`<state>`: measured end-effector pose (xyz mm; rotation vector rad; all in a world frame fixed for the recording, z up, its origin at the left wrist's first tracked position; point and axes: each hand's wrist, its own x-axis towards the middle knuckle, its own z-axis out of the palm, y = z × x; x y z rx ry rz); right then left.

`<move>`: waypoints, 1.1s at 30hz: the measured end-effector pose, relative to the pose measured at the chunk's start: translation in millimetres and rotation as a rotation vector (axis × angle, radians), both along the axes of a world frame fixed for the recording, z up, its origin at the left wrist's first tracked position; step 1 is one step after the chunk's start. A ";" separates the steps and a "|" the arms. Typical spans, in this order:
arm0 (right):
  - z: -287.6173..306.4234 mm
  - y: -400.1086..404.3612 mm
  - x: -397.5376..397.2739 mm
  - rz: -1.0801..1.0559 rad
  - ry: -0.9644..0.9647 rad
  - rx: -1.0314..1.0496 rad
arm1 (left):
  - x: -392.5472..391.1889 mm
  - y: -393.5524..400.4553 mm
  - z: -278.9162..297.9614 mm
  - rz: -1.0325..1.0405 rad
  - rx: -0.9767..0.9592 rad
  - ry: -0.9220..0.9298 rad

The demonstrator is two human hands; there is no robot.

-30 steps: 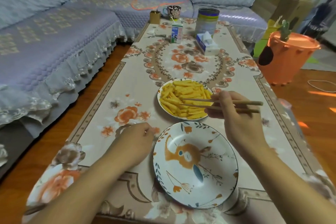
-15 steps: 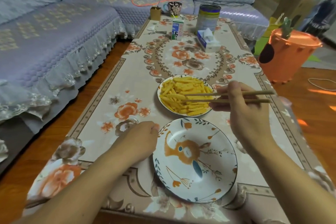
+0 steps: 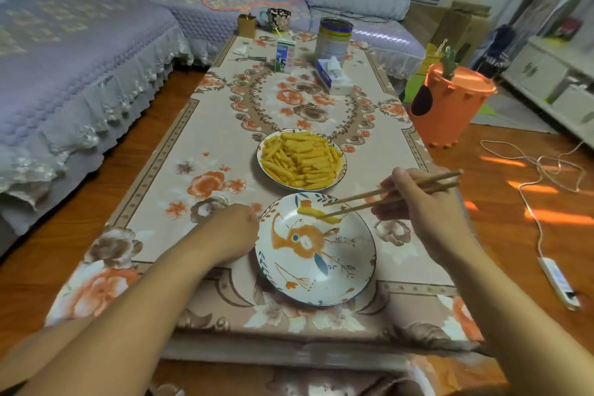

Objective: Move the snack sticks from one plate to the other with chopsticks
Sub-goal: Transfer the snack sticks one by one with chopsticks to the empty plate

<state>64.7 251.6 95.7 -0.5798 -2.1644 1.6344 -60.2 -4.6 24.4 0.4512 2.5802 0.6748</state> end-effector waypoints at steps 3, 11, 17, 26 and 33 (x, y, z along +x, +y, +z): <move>4.0 1.0 5.0 0.006 0.030 -0.008 | 2.6 3.3 1.6 0.021 0.012 0.042; -23.2 3.5 3.6 0.065 0.030 -0.116 | 30.3 12.0 -3.4 0.066 0.029 0.104; -12.7 22.9 -5.1 0.156 0.065 -0.139 | 35.1 -2.9 -6.6 0.162 0.036 0.116; -29.0 44.0 -42.3 0.063 0.245 -0.039 | -11.7 15.1 -23.4 0.235 0.100 0.151; -35.5 44.7 -55.0 0.078 0.251 0.123 | -31.4 15.6 -31.1 0.209 0.134 0.062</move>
